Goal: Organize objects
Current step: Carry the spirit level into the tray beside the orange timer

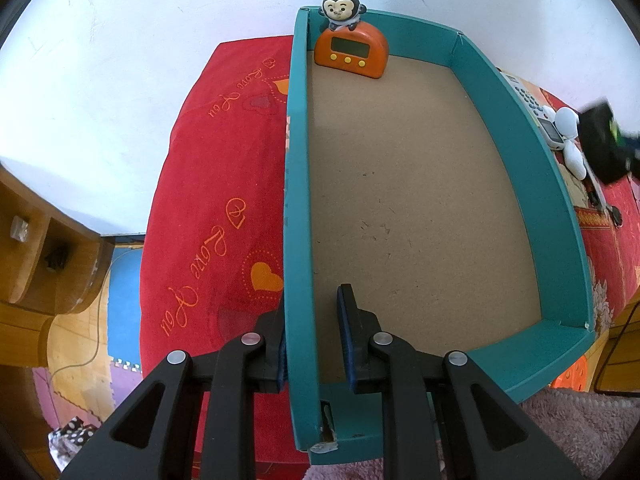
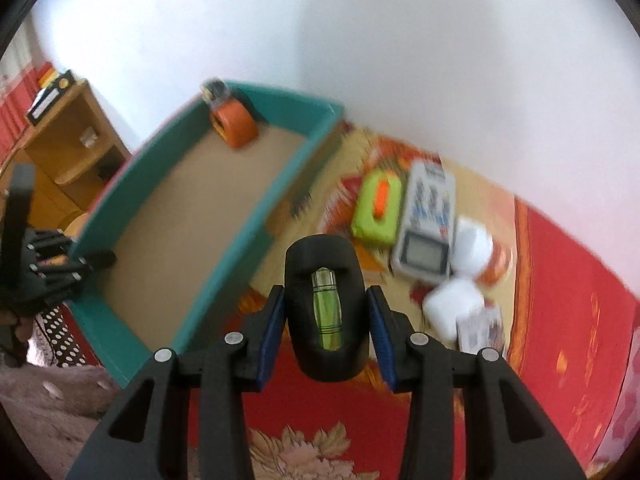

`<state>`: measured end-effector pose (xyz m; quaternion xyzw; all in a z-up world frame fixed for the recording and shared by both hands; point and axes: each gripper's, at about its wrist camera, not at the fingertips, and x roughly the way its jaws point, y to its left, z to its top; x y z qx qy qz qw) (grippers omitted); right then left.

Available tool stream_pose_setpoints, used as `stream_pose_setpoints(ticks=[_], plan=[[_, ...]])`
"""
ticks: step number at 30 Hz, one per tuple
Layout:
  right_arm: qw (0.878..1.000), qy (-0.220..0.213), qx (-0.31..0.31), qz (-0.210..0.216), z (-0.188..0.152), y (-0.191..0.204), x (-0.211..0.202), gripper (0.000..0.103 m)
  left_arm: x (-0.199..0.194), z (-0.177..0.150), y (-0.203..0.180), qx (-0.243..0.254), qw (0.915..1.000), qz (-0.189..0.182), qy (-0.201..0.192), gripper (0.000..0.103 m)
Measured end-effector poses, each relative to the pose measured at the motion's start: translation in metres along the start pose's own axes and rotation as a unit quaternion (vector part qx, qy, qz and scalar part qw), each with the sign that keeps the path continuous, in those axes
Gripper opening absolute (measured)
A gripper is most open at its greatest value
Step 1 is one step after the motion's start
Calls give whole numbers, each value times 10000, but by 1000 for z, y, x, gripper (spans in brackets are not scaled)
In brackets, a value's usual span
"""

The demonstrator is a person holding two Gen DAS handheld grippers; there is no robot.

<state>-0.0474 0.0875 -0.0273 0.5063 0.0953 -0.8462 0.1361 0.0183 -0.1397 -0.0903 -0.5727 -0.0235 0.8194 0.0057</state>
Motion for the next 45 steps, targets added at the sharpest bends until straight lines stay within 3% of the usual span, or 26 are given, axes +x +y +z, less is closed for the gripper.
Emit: stream_pose_setpoints(ticks=[10,14,19,34,45], plan=[[9948,-411,-899,232,70,52,10,40,-1,-2,1,-13,10000,-17,-2,20],[9915,-294,-1202,392,97,63,32,40,-1,-3,2,-2,10000,-9,-6,20],[9855,-58,-1676,269,119,73,71,40,-2,-3,2,-3,10000,-11,-5,20],[9699,641,-2349,46,136,77,149,40,-1,-3,2,-30,10000,-4,19,20],[9670,584,-2474,161,142,76,155,40,-5,-5,2,-46,10000,9,37,20]])
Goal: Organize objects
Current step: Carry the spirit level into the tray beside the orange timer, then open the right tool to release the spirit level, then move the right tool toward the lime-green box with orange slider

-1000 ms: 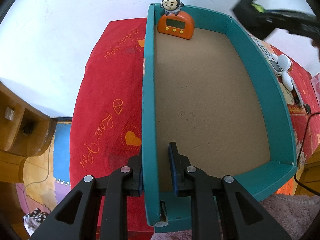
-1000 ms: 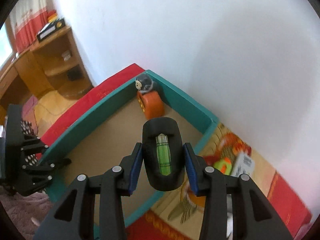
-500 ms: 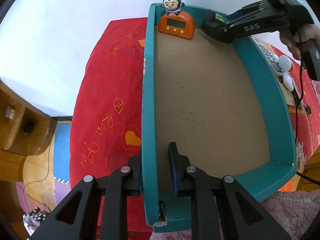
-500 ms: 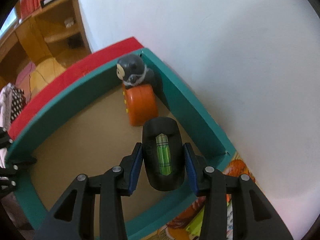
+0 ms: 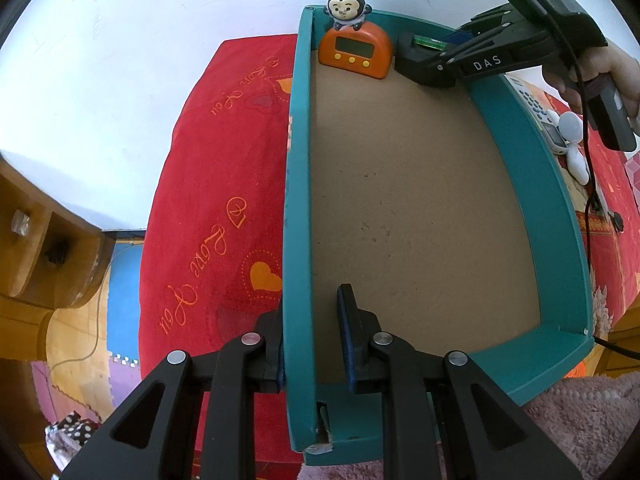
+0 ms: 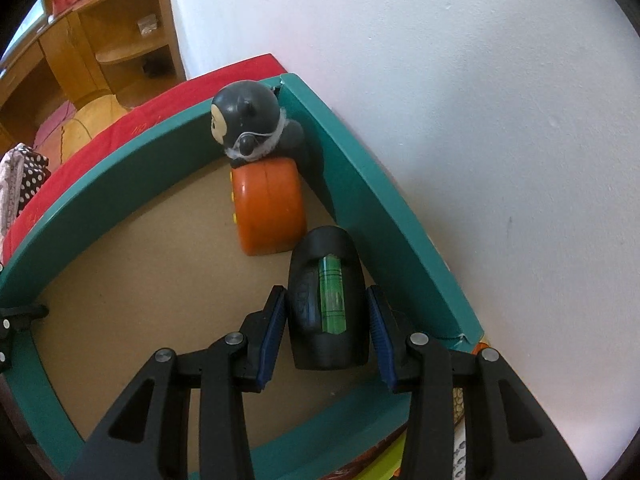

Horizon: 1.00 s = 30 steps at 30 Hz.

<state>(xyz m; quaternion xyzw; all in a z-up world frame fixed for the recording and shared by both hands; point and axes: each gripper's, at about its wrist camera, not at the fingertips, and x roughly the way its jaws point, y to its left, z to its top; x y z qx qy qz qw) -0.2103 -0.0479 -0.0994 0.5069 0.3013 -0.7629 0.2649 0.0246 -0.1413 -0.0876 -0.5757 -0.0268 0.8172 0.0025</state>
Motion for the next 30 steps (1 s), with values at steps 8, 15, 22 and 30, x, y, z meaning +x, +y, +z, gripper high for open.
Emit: stream_pose_setpoints(ticks=[8,15,22,30], plan=[[9997,101,122,-184,-4,-2,6,43,-1,0,1,-6,10000,3,-1,20],[9988,-226,423,-134,-12,-5,-16,44,-2,-1,3,-20,10000,-3,-5,20],[9933,-707,910,-26,-37,-7,-67,44,-2,-1,2,-21,10000,-8,-10,20],[9808,-1030,1657,5,-93,-6,-113,44,-2,1,0,14,10000,13,-5,20]])
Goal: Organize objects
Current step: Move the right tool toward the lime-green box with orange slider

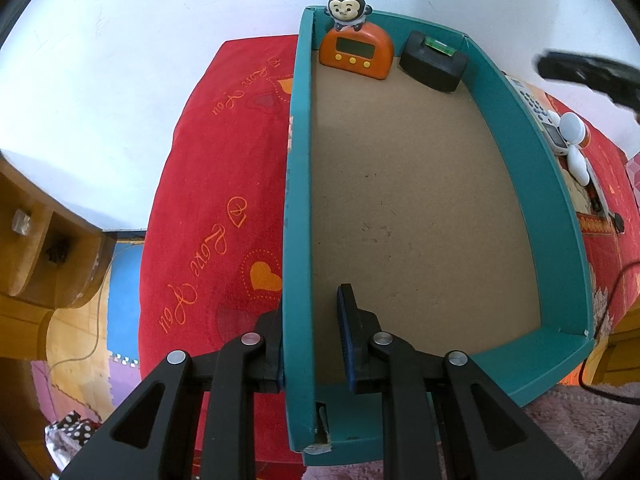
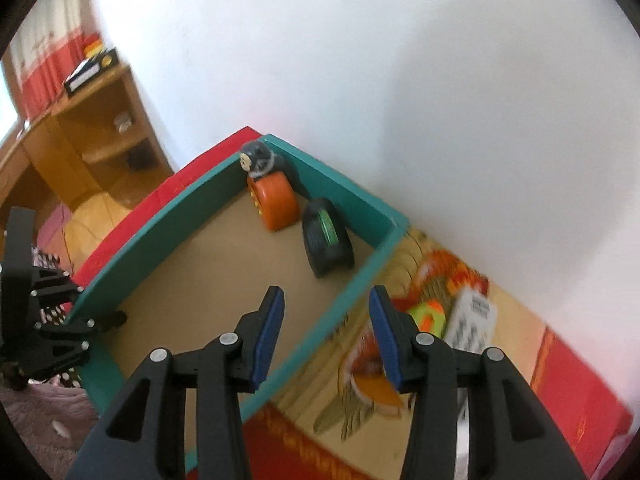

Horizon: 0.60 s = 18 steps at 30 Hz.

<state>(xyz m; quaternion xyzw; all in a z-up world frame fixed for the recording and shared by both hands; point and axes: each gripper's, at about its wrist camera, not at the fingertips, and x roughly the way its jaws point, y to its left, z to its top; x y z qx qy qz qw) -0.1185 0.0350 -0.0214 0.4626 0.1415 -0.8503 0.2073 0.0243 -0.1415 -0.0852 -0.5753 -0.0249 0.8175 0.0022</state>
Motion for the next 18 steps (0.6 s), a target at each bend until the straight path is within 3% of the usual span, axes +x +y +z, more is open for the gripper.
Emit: stream_pose_setpoints(ticks=[12,18], plan=[[9881,313,1372,-622,-94,-71,-39,44,1,0,-3,31,10000,19,-19,20],[9825,381,1775,-424,-108,-75,-28,44,1,0,-3,47,10000,25,-11,20]])
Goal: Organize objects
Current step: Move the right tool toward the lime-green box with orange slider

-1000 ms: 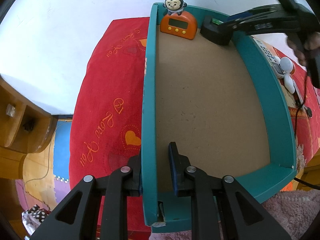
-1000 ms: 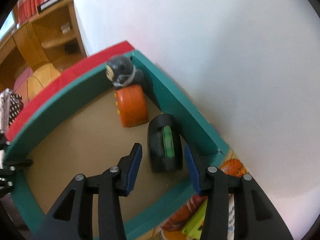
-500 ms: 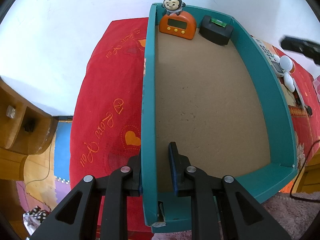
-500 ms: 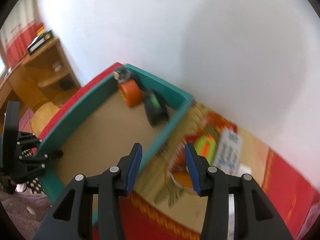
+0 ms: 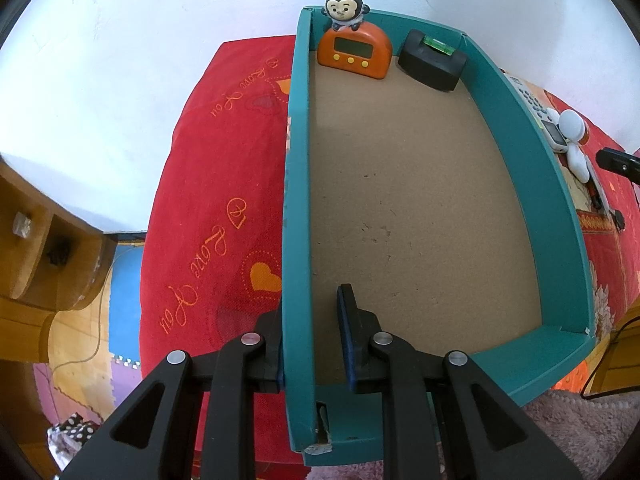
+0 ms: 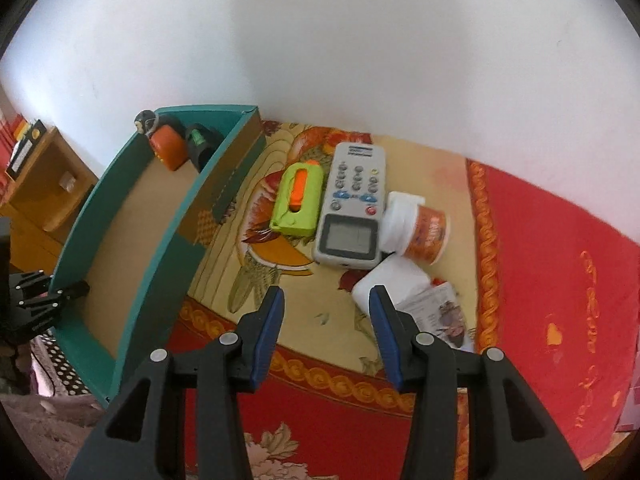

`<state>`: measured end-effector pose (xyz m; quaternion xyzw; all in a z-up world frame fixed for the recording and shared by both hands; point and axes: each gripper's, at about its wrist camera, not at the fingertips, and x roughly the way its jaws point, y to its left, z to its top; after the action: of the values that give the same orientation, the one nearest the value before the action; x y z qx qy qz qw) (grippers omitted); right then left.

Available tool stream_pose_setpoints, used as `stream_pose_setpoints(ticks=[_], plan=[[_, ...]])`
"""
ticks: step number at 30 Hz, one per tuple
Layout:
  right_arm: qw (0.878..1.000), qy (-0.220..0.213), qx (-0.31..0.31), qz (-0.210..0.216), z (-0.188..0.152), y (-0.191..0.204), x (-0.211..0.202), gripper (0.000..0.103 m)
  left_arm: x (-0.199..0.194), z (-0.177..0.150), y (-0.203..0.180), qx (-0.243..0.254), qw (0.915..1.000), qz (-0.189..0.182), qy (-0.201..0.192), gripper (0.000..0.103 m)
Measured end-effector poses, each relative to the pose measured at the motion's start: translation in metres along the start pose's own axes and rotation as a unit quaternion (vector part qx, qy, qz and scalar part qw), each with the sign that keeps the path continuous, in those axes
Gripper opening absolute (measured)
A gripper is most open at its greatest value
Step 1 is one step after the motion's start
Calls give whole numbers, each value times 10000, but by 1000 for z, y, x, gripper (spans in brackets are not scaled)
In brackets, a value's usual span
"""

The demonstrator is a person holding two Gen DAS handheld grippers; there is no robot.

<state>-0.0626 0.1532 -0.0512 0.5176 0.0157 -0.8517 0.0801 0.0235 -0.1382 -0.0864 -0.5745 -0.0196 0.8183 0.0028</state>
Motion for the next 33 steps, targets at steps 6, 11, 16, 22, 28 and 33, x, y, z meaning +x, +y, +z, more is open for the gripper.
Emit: stream_pose_setpoints(ticks=[6,11,16,22,28,33], plan=[[9998,49,32,214,11,13,17,44,0,-1,-1,10,10000,-1,-23,20],[9994,71,-7,344,33,28,39,44,0,-1,-1,4,10000,-6,-27,20],[9992,168,-60,363,52,35,63,44,0,-1,0,-41,10000,-28,-36,20],[9989,341,-214,256,65,34,85,44,0,-1,1,-36,10000,-25,-40,20],[9988,397,-192,197,75,29,97,44,0,-1,0,-25,10000,-20,-32,20],[9981,508,-314,157,76,36,105,44,0,-1,0,-25,10000,-19,-36,20]])
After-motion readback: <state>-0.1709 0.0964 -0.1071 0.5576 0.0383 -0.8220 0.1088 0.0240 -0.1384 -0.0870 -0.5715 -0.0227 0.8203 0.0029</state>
